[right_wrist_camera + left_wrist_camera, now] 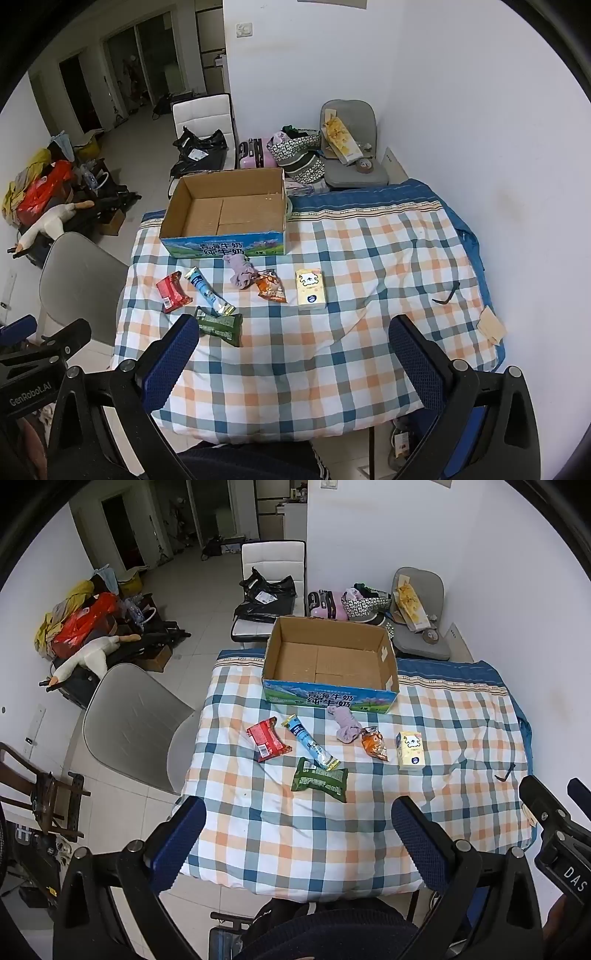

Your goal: Organize soft objects

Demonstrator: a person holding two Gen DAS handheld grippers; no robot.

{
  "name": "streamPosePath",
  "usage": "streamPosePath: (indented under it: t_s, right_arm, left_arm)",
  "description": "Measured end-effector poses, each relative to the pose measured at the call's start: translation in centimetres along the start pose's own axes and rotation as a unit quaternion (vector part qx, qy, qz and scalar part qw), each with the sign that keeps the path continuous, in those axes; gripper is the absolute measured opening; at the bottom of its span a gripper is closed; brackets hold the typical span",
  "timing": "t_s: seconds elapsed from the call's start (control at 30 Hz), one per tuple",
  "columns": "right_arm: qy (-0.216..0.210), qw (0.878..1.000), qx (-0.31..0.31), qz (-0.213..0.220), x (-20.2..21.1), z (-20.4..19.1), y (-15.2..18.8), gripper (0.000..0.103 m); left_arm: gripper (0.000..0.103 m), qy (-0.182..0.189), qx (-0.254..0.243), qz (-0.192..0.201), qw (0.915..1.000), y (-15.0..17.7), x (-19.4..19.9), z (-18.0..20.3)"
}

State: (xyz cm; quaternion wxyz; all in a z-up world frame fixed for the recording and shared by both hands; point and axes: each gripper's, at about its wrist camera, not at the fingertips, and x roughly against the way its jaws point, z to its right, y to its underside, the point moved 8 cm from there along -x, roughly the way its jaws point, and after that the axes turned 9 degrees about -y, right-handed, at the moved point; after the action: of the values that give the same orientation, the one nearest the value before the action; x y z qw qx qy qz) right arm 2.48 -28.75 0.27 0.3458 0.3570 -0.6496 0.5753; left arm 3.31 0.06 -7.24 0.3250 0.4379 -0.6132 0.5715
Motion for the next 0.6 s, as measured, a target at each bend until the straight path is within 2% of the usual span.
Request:
streamPosePath:
  t_s: [0.6]
  right_arm:
    - [-0.002,1.0,-0.003,0.0,0.17,0.18,0.3,0.103]
  left_arm:
    - [0.103,0.002,0.001,-0.001,1.0,0.03,0.0,0.04]
